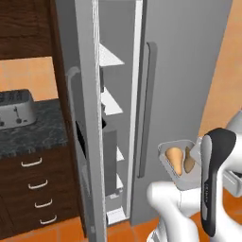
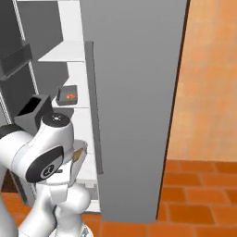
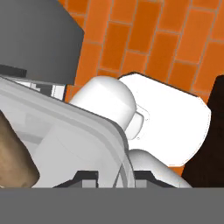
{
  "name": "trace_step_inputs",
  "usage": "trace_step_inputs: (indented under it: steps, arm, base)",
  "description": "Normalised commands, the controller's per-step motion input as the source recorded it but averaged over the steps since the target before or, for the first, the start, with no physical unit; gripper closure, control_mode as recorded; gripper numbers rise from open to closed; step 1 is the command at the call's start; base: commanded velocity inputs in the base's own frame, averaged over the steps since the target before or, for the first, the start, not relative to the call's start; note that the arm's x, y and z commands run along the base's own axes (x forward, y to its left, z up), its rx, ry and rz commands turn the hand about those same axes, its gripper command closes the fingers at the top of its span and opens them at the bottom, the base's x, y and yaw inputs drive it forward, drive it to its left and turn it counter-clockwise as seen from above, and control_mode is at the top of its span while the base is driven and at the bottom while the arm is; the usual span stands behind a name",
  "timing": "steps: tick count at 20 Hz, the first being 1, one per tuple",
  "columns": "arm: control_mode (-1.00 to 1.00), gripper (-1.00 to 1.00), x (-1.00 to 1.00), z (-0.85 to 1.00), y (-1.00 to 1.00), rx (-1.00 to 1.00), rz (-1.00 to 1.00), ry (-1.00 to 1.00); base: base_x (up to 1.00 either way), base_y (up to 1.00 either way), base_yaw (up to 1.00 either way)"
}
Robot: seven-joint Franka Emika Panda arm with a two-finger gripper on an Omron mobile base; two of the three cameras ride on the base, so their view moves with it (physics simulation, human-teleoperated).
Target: Take the meat container that has the shrimp and place it on the second highest rack of the freezer. Then take the vegetable container that has the sweet potato and squash and place it on the highest rack of the freezer.
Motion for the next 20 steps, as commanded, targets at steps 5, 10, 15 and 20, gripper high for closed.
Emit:
trace_step_inputs:
  steps: [5, 10, 15, 20]
  arm:
    - [1.0, 1.0, 0.0, 0.0, 0.0, 0.0, 0.0, 0.0]
    - [1.0, 1.0, 0.0, 0.0, 0.0, 0.0, 0.0, 0.0]
    - [1.0, 1.0, 0.0, 0.0, 0.0, 0.0, 0.0, 0.0]
    - [1.0, 1.0, 0.0, 0.0, 0.0, 0.0, 0.0, 0.0]
  base:
    - [0.13, -0.28, 0.46]
    - [0.15, -0.02, 0.37]
    - [0.54, -0.16, 0.23]
    - [0.42, -0.16, 0.14]
